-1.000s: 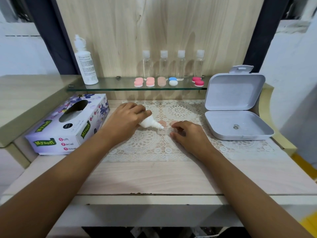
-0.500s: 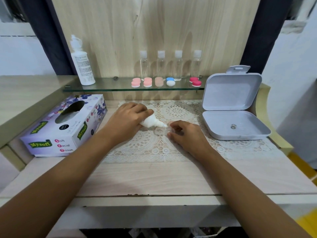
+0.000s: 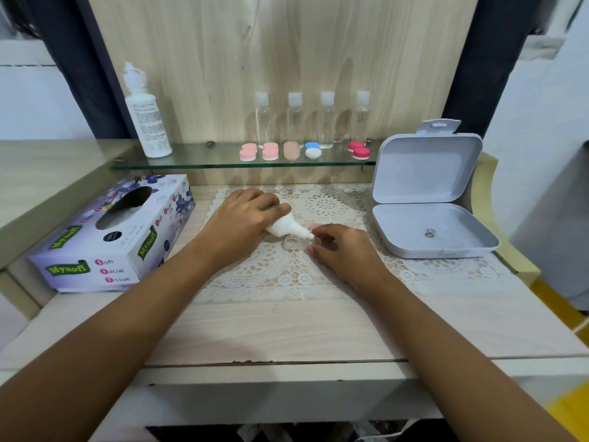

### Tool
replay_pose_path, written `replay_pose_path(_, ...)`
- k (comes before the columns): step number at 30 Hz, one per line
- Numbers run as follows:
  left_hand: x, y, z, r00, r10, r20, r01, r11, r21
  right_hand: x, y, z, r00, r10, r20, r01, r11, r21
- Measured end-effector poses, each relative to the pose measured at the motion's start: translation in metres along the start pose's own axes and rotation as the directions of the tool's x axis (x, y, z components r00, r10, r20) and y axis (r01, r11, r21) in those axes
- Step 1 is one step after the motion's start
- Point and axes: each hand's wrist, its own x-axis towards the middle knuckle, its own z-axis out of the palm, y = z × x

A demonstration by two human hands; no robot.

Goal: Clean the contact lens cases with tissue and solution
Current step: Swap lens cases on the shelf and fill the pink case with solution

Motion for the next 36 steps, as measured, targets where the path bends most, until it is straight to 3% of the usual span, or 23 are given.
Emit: replay_pose_path(36,0.0023,0.0039,-0.0029,0.999,-0.014,0.029,0.014,1.0,-0.004,-0.0021,-0.0064,-0.0033,1.0,-0.006,0.006,0.007,0.999,-0.045)
